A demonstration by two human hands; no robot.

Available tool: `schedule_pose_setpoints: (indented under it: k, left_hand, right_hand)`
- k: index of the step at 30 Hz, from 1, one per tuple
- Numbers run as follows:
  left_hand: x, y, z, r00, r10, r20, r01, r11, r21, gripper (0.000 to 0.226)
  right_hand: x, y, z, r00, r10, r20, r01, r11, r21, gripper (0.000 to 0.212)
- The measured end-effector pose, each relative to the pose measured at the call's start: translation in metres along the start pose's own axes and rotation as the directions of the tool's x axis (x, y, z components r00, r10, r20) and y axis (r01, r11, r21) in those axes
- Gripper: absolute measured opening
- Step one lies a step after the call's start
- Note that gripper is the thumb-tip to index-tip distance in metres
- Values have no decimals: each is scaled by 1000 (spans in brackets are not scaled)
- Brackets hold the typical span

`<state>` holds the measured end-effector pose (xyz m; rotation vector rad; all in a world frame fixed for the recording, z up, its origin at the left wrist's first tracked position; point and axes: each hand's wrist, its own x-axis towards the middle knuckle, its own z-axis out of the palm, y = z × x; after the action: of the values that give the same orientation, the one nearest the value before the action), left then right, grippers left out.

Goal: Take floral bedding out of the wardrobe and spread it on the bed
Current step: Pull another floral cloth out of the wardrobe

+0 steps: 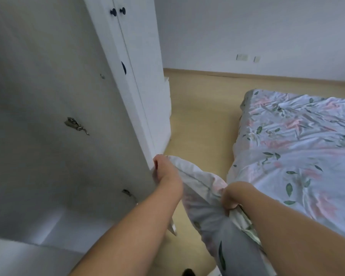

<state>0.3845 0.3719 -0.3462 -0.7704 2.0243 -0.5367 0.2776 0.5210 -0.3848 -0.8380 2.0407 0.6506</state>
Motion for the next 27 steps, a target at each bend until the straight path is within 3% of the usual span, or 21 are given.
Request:
schedule_pose_setpoints:
  k: [1,2,3,5,6,9,12,20,27]
  left_hand:
    - [-7,-11,5,990,-44,130,45,999,-6,20]
    - [-15,-26,12,986,-71,151,78,996,-42,28]
    - [-20,-39,20,982,-155,105,153,988,28,31]
    - [-9,-41,54,994,-75,79,59,980,191,28]
    - [-4,-44,70,990,-130,46,119,972,202,36]
    - [-14,-62,109,984,-175,13,172,977,124,66]
    - [-38,-84,141,984,-177,-27,179,978,107,74]
    - [-56,-163,239,874,-486,-10,483,871,-86,72]
    - [-55,-204,265,899,-435,-58,424,895,-139,61]
  right_hand:
    - [-4,-8,-3,999,-36,-18,36,999,-1,65]
    - [-5,-16,-7,998,-48,-27,49,998,35,58]
    - [-7,-25,-11,998,-60,-29,62,996,72,50]
    - [-6,-41,-19,996,-85,-28,88,991,105,43]
    - [-2,-52,-22,994,-104,-22,105,991,83,44]
    - [2,-94,-33,990,-141,8,140,975,-174,60]
    - [8,-141,-38,978,-206,-5,190,908,-375,75]
    - [13,-253,-50,931,-364,22,312,762,-568,87]
    - [-23,-311,-57,942,-326,-81,196,728,-657,71]
